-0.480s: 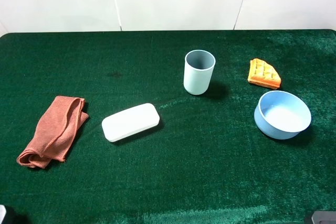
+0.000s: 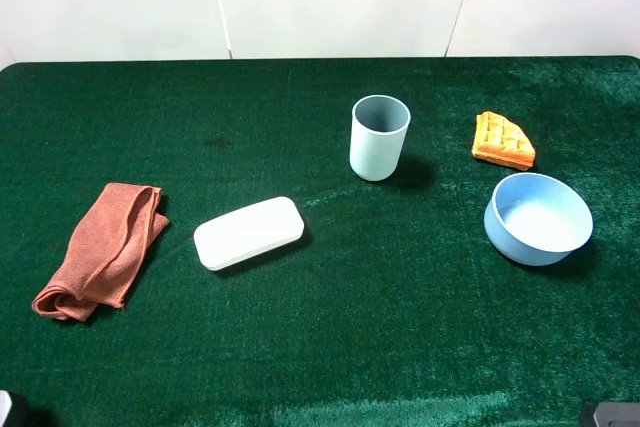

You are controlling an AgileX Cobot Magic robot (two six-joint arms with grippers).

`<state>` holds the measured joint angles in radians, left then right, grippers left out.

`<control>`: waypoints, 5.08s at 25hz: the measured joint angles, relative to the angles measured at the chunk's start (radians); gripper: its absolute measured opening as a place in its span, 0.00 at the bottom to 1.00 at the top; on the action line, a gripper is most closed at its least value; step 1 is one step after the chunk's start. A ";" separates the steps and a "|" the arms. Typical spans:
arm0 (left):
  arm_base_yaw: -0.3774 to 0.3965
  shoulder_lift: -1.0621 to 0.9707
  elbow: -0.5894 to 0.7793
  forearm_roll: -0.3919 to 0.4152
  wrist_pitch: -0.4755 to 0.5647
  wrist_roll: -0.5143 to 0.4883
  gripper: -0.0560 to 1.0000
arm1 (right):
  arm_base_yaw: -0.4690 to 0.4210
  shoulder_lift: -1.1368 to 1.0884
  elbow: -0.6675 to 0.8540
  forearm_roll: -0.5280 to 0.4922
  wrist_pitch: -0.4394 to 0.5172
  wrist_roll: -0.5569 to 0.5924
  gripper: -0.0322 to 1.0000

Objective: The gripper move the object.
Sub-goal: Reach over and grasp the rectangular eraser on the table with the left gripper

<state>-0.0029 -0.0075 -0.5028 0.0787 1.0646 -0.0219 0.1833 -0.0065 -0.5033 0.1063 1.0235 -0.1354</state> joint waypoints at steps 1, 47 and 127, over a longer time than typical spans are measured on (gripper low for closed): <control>0.000 0.000 0.000 0.000 0.000 0.000 0.99 | 0.000 0.000 0.000 0.000 0.000 0.000 0.67; -0.226 1.073 -0.438 0.019 -0.133 0.124 0.99 | 0.000 0.000 0.000 0.001 0.000 0.000 0.67; -0.822 2.017 -0.549 -0.020 -0.454 0.410 0.82 | 0.000 0.000 0.000 0.001 0.000 0.000 0.67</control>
<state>-0.8250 2.0097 -1.0519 0.0584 0.6102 0.3880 0.1833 -0.0065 -0.5033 0.1073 1.0235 -0.1354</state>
